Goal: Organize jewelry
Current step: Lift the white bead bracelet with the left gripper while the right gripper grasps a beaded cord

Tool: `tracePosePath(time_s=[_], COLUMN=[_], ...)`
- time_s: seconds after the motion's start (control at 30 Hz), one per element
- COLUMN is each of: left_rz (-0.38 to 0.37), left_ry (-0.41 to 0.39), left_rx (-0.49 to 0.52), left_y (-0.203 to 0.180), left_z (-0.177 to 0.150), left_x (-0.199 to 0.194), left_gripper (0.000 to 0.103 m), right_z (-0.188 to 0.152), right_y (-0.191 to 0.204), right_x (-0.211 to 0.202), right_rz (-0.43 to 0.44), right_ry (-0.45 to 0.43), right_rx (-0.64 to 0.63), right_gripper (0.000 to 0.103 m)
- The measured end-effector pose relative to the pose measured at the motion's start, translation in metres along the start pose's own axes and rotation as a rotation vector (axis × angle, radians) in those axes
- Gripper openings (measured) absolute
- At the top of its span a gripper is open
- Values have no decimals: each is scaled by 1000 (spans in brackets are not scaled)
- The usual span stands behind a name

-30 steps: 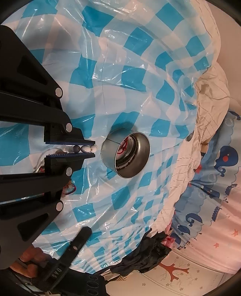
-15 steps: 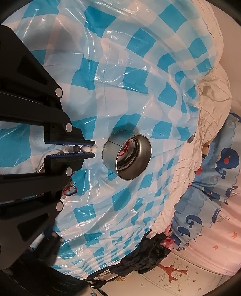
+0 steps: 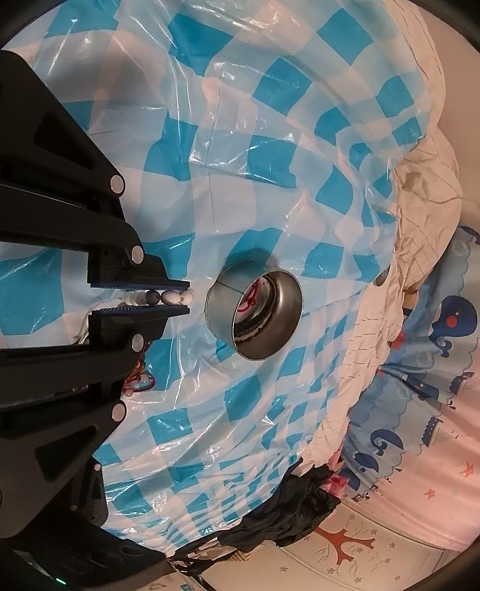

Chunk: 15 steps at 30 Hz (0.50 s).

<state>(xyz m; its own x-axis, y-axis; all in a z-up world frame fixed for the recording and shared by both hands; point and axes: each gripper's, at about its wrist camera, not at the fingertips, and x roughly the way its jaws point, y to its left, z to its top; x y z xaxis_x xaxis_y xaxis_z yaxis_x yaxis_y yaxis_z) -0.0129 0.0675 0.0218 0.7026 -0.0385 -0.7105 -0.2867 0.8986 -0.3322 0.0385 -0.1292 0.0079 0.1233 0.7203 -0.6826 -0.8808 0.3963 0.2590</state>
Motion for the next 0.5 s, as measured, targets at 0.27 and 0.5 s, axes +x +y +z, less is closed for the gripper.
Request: tracePosePath(time_s=[0.27,0.5], left_rz=[-13,-19], left_ry=[-12,-18], left_rx=[1,-2], left_y=[-1,-3], left_z=[2,5], left_x=[-4,-7], left_gripper=[7,7], right_z=[10,16], right_y=[-48,-61], right_x=[-42,-54], right_rz=[243,381], right_ry=[-215,-289], right_rx=[294,372], right_gripper=[4,4])
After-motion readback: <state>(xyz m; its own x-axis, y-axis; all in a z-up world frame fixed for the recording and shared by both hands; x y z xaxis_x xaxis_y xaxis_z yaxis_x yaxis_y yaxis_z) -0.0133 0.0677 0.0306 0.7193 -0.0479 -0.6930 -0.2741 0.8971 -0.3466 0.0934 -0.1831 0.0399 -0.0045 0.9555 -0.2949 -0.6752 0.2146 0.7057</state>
